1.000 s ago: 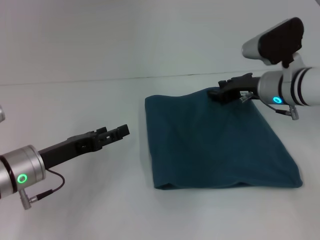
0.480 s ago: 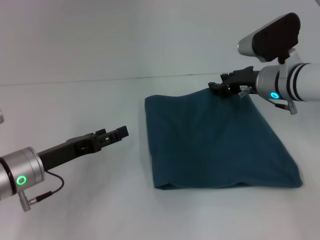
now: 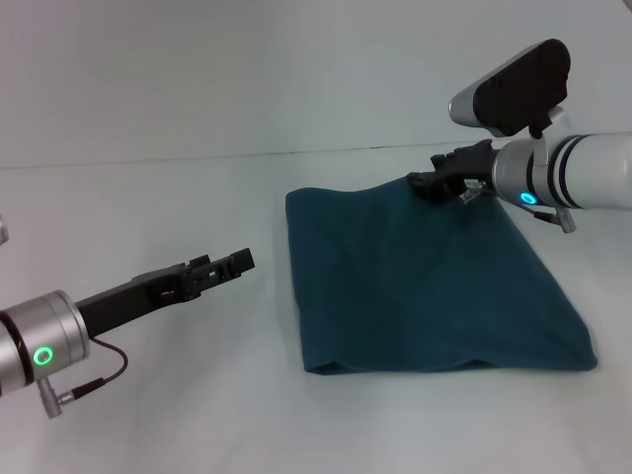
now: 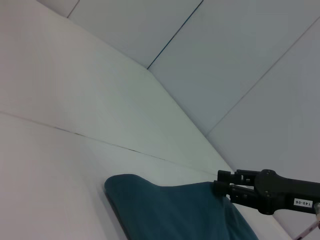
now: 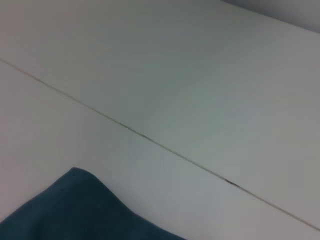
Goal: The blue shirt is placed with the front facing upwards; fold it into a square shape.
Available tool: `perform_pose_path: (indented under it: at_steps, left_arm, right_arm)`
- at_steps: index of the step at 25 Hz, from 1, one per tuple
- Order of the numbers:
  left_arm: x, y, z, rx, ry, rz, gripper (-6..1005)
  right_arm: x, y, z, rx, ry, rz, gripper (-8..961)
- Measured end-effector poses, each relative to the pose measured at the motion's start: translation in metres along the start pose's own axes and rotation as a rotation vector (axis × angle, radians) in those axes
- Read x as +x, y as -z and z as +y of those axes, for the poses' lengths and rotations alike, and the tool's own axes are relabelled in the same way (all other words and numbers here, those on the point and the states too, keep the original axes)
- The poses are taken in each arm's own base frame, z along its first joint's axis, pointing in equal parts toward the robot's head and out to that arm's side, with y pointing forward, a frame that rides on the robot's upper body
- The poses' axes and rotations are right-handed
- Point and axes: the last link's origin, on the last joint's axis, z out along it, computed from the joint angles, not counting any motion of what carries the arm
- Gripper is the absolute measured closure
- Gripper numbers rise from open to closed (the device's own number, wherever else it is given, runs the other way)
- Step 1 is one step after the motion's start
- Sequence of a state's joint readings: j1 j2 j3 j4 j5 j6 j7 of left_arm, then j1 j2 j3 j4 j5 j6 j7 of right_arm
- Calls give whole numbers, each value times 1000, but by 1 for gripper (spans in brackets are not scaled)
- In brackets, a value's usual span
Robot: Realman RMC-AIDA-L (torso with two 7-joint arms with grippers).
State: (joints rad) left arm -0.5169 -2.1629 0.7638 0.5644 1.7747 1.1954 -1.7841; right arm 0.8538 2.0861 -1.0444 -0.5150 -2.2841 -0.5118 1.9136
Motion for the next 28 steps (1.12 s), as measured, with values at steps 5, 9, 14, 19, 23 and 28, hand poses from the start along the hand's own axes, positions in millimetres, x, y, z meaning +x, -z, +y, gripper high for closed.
perform_pose_path:
  at_steps: [5,9,14,19,23,28]
  left_arm:
    - [0,0,0,2,3,1,67]
    - [0,0,0,3,4,2,67]
    - [0,1,-1,5,6,3,67]
    - [0,2,-2,7,7,3,67]
    - [0,3,-3,12,13,13,67]
    - [1,4,-3,13,15,15,67]
  right_arm:
    - [3,-1,2,-8,1,11,526]
    - [4,-2,4,-17,9,18,560]
    - [1,-3,6,-17,7,14,665]
    - [-2,-3,4,-5,3,5,809]
    - [-4,-3,-1,29,-6,-9,912]
    - [-7,-3,-1,36,-5,-15,924]
